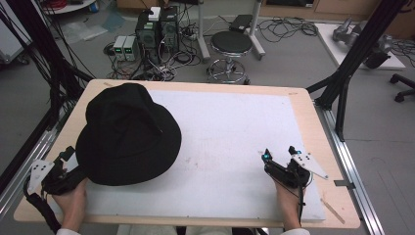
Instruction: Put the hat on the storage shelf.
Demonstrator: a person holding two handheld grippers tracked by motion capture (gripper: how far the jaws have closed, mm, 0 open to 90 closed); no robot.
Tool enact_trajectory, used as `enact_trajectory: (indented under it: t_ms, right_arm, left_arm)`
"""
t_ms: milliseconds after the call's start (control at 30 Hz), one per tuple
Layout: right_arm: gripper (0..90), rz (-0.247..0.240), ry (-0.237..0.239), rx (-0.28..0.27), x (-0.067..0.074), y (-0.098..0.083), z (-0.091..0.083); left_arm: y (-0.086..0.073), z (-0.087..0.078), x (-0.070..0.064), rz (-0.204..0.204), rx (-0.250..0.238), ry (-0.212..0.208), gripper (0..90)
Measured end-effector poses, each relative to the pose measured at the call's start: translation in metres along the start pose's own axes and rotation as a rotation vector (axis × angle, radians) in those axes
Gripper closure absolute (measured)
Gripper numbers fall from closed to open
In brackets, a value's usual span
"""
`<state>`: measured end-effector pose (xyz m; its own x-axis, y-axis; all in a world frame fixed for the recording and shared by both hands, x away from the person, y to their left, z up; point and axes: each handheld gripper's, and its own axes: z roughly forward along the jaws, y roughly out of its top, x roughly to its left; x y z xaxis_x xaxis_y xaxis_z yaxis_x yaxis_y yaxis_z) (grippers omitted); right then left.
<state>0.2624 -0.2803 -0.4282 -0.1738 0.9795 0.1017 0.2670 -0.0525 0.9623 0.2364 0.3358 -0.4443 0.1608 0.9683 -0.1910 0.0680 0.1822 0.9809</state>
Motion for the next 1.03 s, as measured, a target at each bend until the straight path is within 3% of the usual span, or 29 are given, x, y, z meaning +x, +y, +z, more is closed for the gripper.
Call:
enact_trajectory:
  t_ms: [1033]
  right_arm:
    - [11.6,0.010,-0.001,0.008,-0.0014,-0.0013,0.0009]
  left_arm:
    - [-0.0003,-0.0023,0.0044,-0.018,0.005,0.000,22.4]
